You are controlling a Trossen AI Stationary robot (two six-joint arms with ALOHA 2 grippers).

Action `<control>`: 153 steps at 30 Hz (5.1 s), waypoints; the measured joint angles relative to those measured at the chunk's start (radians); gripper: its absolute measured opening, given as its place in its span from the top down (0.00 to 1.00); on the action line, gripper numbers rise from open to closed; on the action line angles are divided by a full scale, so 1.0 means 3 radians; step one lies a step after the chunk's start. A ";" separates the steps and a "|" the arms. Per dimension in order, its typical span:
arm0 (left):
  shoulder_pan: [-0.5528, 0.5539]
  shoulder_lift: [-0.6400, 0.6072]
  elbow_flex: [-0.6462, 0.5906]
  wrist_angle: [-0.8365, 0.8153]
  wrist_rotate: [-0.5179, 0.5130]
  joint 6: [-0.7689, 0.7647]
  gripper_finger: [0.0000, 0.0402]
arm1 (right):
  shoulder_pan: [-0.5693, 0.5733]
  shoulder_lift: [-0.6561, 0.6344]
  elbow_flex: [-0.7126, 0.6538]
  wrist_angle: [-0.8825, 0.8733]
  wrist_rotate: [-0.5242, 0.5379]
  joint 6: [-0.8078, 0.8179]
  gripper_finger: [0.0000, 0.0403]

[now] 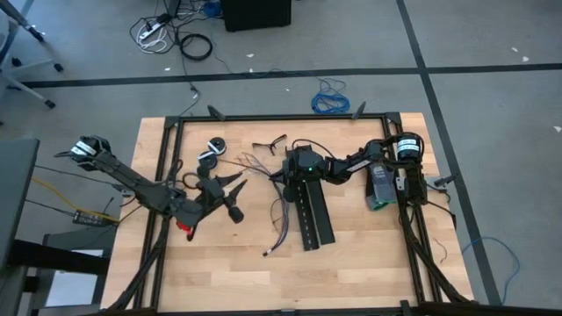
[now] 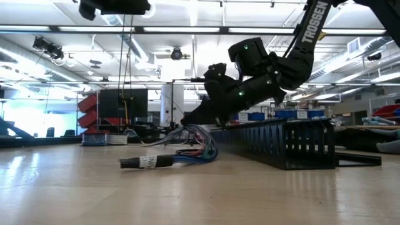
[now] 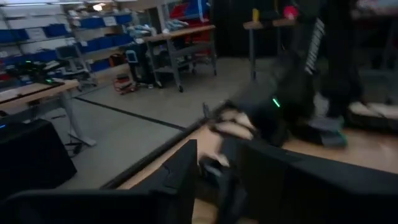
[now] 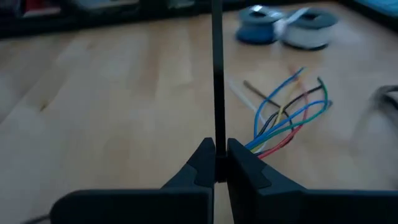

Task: Ziptie cables
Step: Wrap the black zip tie on the cable

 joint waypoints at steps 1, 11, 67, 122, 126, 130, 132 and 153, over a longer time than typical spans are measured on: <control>-0.0050 -0.0001 -0.0003 -0.0070 0.0001 -0.0075 0.75 | -0.0009 0.0000 0.0002 0.0022 0.0035 0.0045 0.97; -0.0107 0.0330 -0.0008 -0.0907 0.0716 -0.1434 0.75 | -0.0050 0.0000 0.0004 0.0179 0.0112 0.0175 0.94; 0.0100 0.2064 -0.0005 0.0320 0.2533 -0.2056 0.48 | 0.0174 -0.2496 0.0005 -0.2710 0.0110 -0.0565 0.40; 0.0144 0.1244 0.1447 -0.4107 0.0986 -0.2270 1.00 | 0.0868 -0.1354 0.0005 -0.2280 -0.0761 -0.0541 0.50; 0.0303 0.1240 0.1448 -0.4569 0.0976 -0.2503 1.00 | 0.0950 -0.1172 0.0005 -0.2057 -0.0615 -0.0541 0.50; 0.0412 0.1240 0.1448 -0.4745 0.0960 -0.2518 1.00 | 0.0938 -0.0863 0.0077 -0.1900 -0.0567 -0.0537 0.51; 0.0459 0.1240 0.1434 -0.4757 0.0947 -0.2499 1.00 | 0.0898 -0.0668 0.0241 -0.1909 -0.0571 -0.0545 0.52; 0.0251 0.0630 0.0653 -0.4493 0.0831 -0.2798 1.00 | 0.0707 -0.0118 0.0880 -0.2672 -0.0316 -0.0736 0.53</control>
